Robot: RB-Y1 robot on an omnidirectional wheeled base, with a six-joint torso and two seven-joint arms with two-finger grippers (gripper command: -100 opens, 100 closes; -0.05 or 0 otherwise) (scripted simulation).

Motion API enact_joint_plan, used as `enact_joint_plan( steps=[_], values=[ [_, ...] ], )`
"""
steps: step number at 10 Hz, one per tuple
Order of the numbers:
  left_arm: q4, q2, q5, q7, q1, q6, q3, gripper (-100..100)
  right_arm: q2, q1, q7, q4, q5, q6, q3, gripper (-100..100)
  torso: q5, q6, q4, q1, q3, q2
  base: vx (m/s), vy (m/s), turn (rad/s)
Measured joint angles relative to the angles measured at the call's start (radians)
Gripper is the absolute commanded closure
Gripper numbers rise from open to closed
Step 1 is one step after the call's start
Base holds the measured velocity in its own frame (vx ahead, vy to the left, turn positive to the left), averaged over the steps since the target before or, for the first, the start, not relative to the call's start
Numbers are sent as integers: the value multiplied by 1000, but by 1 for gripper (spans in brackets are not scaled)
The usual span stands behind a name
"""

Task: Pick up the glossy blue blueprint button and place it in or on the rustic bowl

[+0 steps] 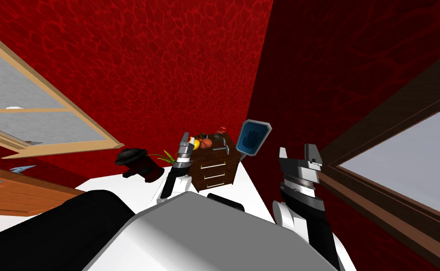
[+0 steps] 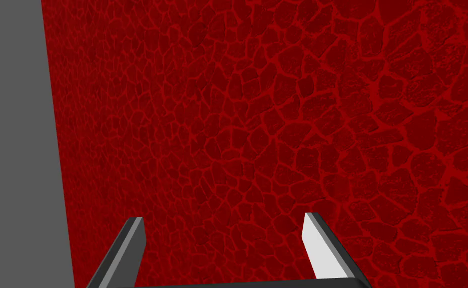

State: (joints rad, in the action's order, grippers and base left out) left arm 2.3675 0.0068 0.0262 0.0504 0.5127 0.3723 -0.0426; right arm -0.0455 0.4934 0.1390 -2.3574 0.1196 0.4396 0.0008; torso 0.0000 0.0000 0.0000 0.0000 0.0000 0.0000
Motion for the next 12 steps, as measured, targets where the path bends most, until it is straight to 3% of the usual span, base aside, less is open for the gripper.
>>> enact_joint_plan(
  steps=[2,6,8,12],
  values=[
    [-36,54,6,27,-27,-21,-2,-100,0,0,0,0,0,0,0,0,-1,0,0,-4,-1,-1,23,-78,-31],
    [-121,140,25,115,-111,-119,-6,-100,0,0,0,0,0,0,0,0,-2,0,-1,-7,-1,-2,24,-98,-46],
    [-180,169,43,178,-157,-166,1,-100,0,0,0,0,0,0,0,0,-2,0,0,-7,-1,-2,17,-90,-31],
    [-279,211,58,260,-247,-266,-6,-100,0,0,0,0,0,0,0,0,-1,0,0,-5,-1,-1,11,-73,-42]
  ],
)
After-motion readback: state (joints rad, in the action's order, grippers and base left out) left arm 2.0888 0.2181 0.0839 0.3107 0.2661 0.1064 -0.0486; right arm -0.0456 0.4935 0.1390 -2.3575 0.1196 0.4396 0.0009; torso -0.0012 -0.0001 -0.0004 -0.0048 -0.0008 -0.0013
